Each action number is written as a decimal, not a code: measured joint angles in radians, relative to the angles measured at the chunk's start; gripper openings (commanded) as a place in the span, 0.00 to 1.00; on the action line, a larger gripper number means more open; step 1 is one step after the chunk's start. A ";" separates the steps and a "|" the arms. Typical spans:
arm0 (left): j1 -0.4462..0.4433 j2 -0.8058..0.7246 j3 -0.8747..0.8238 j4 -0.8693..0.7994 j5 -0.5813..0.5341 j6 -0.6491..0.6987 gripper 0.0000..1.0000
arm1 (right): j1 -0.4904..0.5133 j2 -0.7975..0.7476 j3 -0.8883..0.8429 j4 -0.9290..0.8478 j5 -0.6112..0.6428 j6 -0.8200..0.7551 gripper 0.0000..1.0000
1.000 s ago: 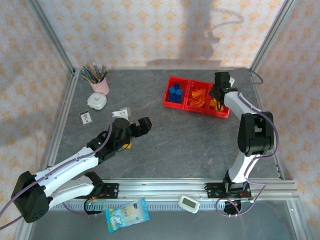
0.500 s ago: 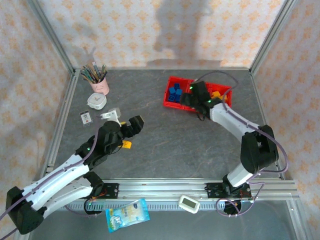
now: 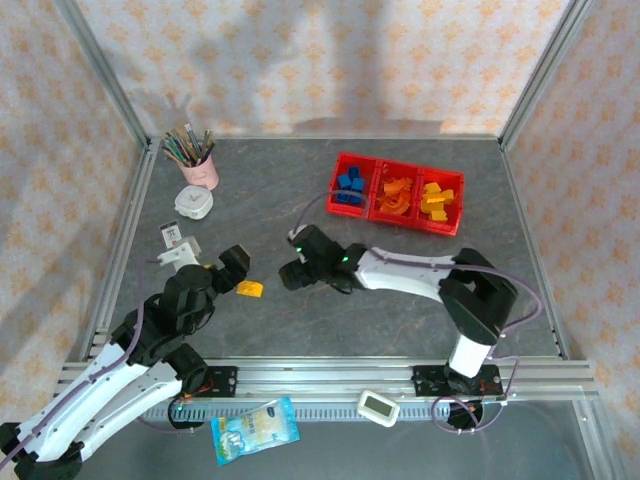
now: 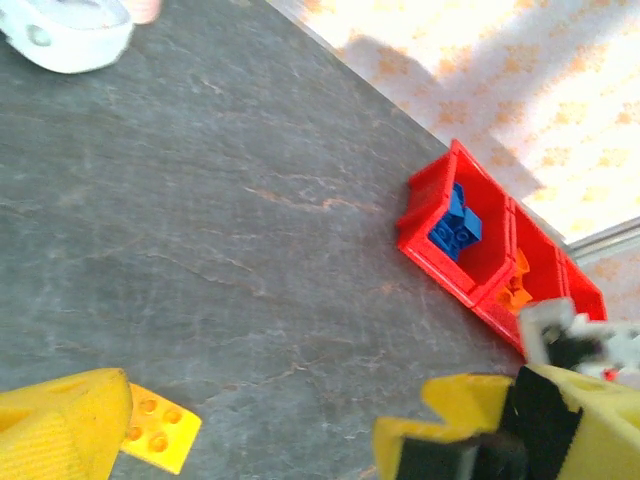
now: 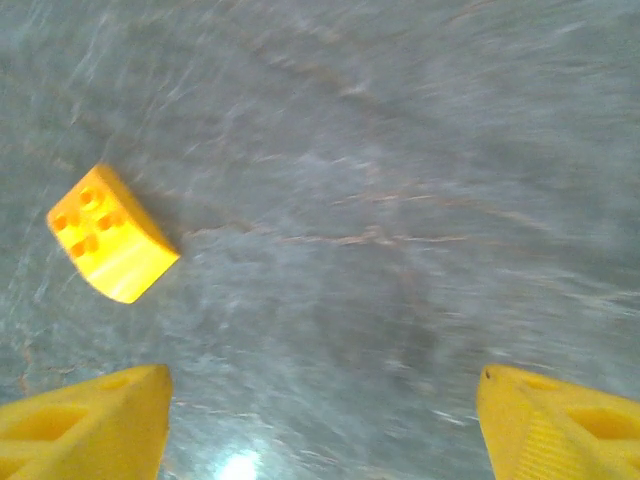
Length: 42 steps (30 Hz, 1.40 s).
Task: Sort the legos into containers by color
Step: Pick up the lego from the bottom-left of the table.
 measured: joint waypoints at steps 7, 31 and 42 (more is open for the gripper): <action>0.000 -0.037 0.000 -0.080 -0.040 -0.039 0.99 | 0.098 0.172 0.131 0.027 -0.023 -0.037 0.80; 0.000 -0.060 0.008 -0.121 -0.099 -0.072 0.99 | 0.143 0.423 0.397 -0.023 0.039 -0.121 0.61; 0.000 -0.060 0.008 -0.118 -0.098 -0.072 0.99 | 0.142 0.425 0.402 -0.042 0.104 -0.117 0.32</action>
